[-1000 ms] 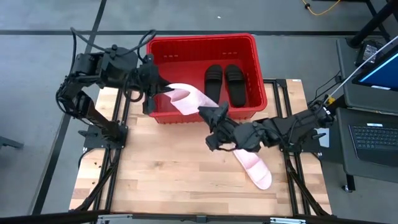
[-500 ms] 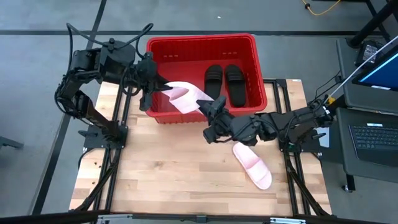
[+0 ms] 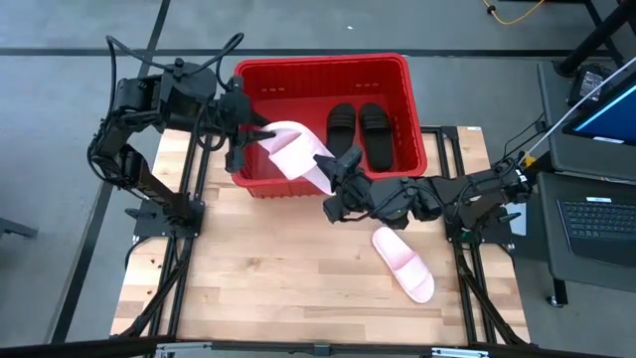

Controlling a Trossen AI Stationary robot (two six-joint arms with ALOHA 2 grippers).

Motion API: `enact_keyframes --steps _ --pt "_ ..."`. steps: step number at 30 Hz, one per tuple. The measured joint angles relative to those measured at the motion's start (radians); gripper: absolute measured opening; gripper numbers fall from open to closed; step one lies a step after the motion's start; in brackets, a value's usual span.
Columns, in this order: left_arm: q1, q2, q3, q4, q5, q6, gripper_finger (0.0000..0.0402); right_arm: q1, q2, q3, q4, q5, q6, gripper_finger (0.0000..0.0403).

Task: Pick and place slides into bin
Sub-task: Put the left pink slide into the bin

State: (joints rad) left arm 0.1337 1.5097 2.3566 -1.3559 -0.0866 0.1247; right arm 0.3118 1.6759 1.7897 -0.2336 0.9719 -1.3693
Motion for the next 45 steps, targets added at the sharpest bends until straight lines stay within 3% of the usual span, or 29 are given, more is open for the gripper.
enact_keyframes --steps 7,11,22,29,36,45 --pt "0.000 -0.005 0.000 0.002 -0.207 0.121 0.0105 -0.001 -0.002 -0.001 0.004 0.164 -0.013 0.0008" --pt "0.000 -0.022 0.000 0.004 -0.305 0.173 0.0105 -0.001 -0.003 -0.001 0.006 0.198 0.000 0.0007" --pt "-0.007 -0.020 0.000 0.075 -0.314 0.160 0.0116 -0.053 -0.003 -0.001 0.114 0.355 0.122 0.0006" --pt "-0.087 0.011 -0.038 0.180 -0.284 0.261 0.0116 -0.124 -0.004 -0.001 0.114 0.355 0.306 0.0006" --pt "-0.129 0.076 -0.070 0.247 -0.444 0.408 0.0116 -0.164 -0.004 -0.001 0.114 0.331 0.427 0.0006" --pt "-0.129 0.126 -0.109 0.381 -0.444 0.472 0.0116 -0.197 -0.004 -0.001 0.117 0.307 0.556 0.0006"
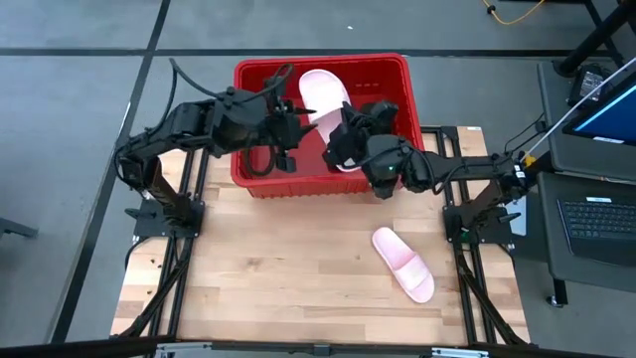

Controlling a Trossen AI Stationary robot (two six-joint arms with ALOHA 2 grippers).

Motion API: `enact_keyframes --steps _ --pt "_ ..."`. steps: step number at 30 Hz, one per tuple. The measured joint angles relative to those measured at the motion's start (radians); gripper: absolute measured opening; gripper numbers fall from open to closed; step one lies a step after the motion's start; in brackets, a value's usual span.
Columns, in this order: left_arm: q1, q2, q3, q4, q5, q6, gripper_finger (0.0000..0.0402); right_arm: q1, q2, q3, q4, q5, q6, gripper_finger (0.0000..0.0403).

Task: Pick and place slides into bin
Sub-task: Put the left pink slide into the bin

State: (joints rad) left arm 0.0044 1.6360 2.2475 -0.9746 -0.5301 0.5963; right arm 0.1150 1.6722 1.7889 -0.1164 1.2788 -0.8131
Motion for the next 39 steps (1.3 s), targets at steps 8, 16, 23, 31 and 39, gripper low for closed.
enact_keyframes --steps 8,16,23,31,39 --pt "-0.004 0.000 0.000 0.058 -0.009 -0.029 0.0116 -0.041 0.000 0.001 0.058 -0.106 0.122 0.0006" --pt "0.007 0.053 -0.002 0.013 -0.161 0.018 0.0116 -0.067 0.000 0.002 0.076 -0.149 0.182 0.0006" --pt "0.025 0.117 -0.002 0.054 -0.324 0.120 0.0116 -0.067 0.000 0.002 0.067 -0.132 0.182 0.0006" --pt "0.015 0.098 -0.001 0.112 -0.333 0.167 0.0116 -0.066 0.000 0.002 0.062 -0.142 0.185 0.0006" --pt "0.020 0.097 0.000 0.079 -0.339 0.168 0.0116 -0.066 0.000 0.002 0.069 -0.157 0.185 0.0006"
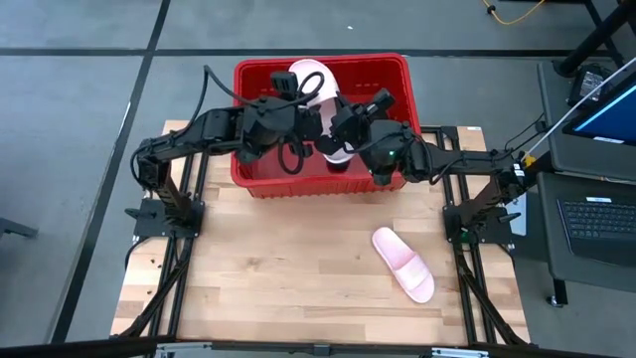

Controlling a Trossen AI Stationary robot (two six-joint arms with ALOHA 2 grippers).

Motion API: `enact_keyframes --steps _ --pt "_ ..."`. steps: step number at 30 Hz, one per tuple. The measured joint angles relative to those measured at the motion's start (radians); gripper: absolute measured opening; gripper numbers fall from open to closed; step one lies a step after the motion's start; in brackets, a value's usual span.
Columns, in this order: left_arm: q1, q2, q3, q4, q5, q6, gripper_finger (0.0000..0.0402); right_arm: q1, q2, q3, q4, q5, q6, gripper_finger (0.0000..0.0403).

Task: Pick and place slides into bin
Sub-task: Put the left pink slide into the bin

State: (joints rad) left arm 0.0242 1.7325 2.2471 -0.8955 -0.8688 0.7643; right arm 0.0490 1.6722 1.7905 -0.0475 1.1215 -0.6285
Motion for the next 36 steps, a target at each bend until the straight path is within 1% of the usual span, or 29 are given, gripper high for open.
enact_keyframes --steps 8,11,15,19,24,25,27,32,36 --pt "0.027 0.000 0.000 -0.015 0.000 0.009 0.0116 0.016 0.000 0.000 0.000 0.003 0.008 0.0006" --pt "0.044 0.000 0.000 -0.018 -0.043 0.020 0.0116 0.034 0.000 0.000 0.006 -0.023 0.019 0.0006" --pt "0.065 0.000 0.000 -0.042 -0.002 0.008 0.0112 0.041 0.000 0.000 0.005 -0.025 0.019 0.0006" --pt "0.069 0.000 0.000 -0.048 0.018 0.015 0.0085 0.042 0.000 0.000 0.005 -0.026 0.020 0.0006" --pt "0.069 0.000 0.000 -0.052 0.023 0.035 0.0018 0.042 0.000 0.000 0.004 -0.028 0.020 0.0006" --pt "0.069 0.000 0.000 -0.052 0.023 0.035 0.0011 0.042 0.000 0.000 0.004 -0.028 0.020 0.0006" --pt "0.069 -0.002 0.000 -0.054 0.025 0.035 0.0010 0.042 0.000 0.000 0.003 -0.029 0.019 0.0008" --pt "0.070 -0.010 0.000 -0.057 0.031 0.043 0.0007 0.049 0.000 0.000 0.009 -0.026 0.023 0.0042" --pt "0.084 -0.014 0.000 -0.057 0.042 0.043 0.0007 0.067 0.000 0.000 0.017 0.033 0.022 0.0074"
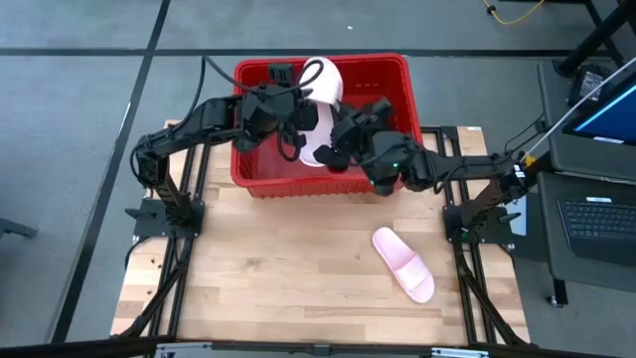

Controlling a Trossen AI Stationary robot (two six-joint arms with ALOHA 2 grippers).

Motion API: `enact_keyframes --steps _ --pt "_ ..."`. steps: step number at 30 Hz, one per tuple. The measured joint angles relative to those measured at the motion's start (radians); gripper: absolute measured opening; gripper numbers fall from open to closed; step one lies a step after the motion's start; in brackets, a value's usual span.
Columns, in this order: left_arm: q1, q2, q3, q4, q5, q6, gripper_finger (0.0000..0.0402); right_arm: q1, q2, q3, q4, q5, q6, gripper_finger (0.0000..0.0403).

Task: Pick and place slides into bin
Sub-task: Put the left pink slide into the bin

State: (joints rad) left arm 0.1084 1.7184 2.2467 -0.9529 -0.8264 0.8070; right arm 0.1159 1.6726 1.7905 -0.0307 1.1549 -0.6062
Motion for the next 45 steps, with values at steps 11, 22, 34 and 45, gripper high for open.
enact_keyframes --steps 11,22,34,45 --pt "0.079 -0.006 0.000 -0.001 0.104 -0.020 0.0005 0.099 0.000 0.000 -0.002 0.162 -0.026 0.0139" --pt "0.118 -0.006 0.000 -0.003 0.138 -0.034 0.0005 0.190 0.000 0.000 -0.004 0.318 -0.013 0.0026" --pt "0.176 -0.006 0.000 -0.130 0.240 -0.181 0.0004 0.224 -0.056 0.000 -0.485 0.106 0.561 0.0003" --pt "0.245 0.019 0.000 -0.113 0.317 -0.271 0.0004 0.175 -0.128 -0.001 -1.109 0.028 1.073 0.0002"
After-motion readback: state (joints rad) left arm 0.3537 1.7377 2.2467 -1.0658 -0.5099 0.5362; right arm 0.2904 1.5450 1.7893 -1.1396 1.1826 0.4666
